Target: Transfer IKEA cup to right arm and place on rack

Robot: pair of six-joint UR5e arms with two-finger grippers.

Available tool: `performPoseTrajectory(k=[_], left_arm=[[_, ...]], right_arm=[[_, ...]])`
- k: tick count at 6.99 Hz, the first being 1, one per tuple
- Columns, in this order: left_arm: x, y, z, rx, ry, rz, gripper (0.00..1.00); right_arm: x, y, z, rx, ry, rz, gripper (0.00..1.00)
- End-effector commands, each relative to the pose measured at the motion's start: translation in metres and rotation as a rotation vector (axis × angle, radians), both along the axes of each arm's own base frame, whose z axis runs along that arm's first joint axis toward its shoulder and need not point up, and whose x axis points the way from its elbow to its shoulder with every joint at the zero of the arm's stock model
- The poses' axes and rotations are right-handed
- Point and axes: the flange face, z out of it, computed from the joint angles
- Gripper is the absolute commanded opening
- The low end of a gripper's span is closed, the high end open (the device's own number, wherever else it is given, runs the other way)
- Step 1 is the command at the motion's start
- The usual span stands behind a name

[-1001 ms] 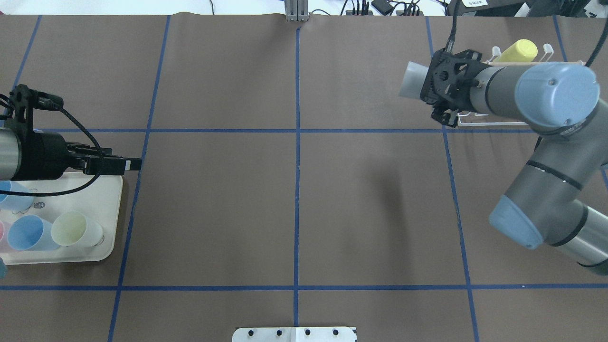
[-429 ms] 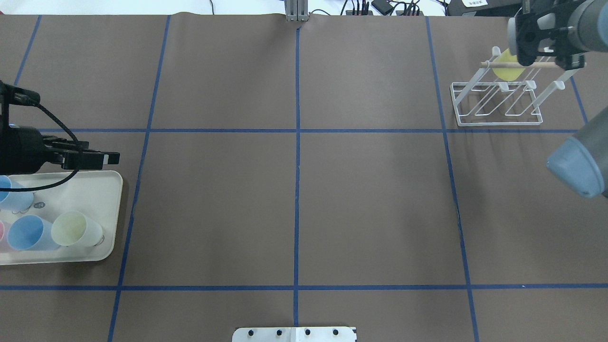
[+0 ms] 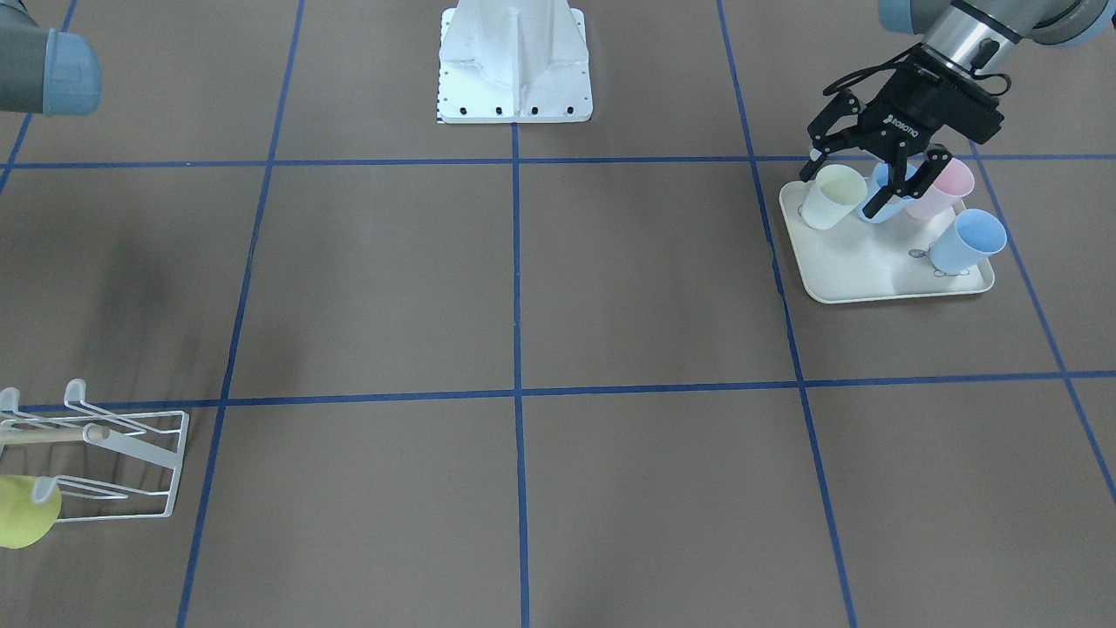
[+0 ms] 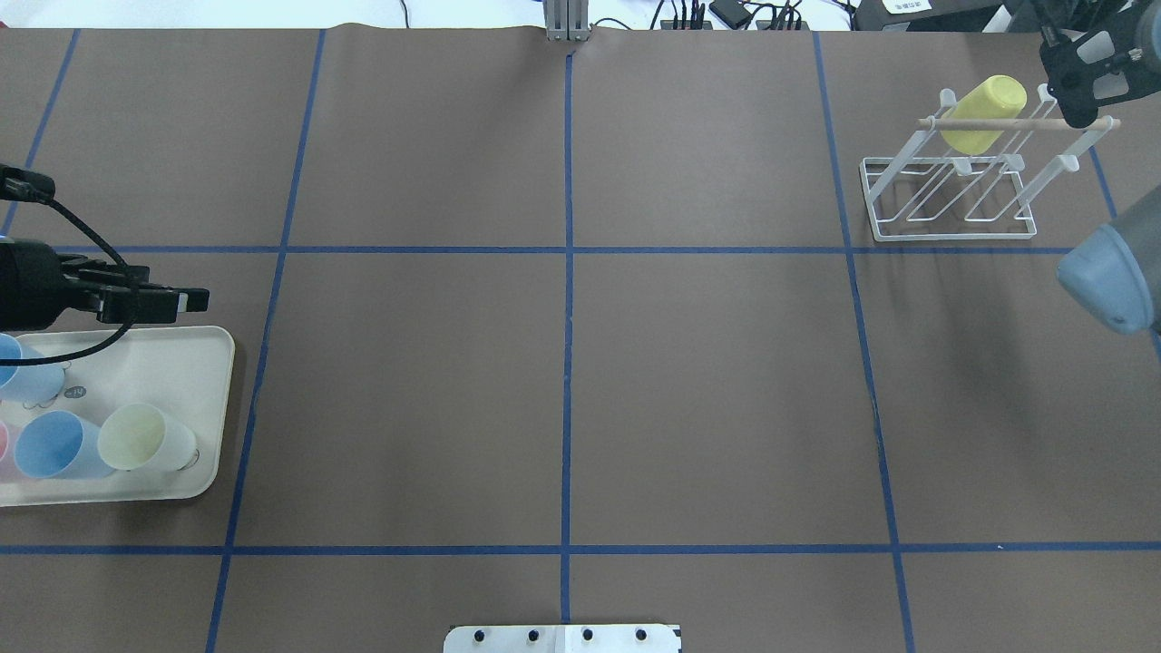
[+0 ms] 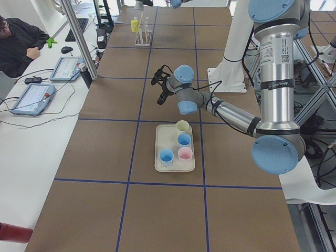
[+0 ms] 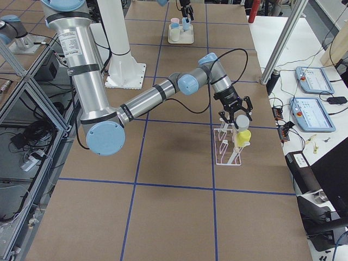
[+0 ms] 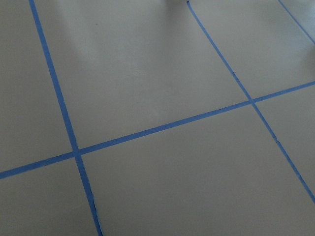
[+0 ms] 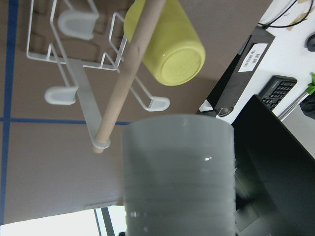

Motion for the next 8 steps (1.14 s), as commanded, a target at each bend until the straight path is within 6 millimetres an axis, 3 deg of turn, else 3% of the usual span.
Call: performPoseTrajectory(k=[1,2,4,8], left_arm=[[0.000,0.000,0.000,-0.005,0.004,-0.003,1.00],[-0.001,0.001,0.002,-0.009,0.003,-0.003,1.00],[-0.002,0.002,0.002,-0.010,0.003,-0.004,1.00],[-0.002,0.002,0.004,-0.010,0.002,-0.003,1.00]], right_arm=[[0.009,-0.023,0.044,0.007,0.093,-0.042,0.00],[0.005,-0.031,0.065,0.013,0.097,-0.043,0.00],[-0.005,-0.054,0.059,0.017,0.164,-0.120,0.00],[-0.030,-0.047,0.064,0.027,0.229,-0.161,0.00]])
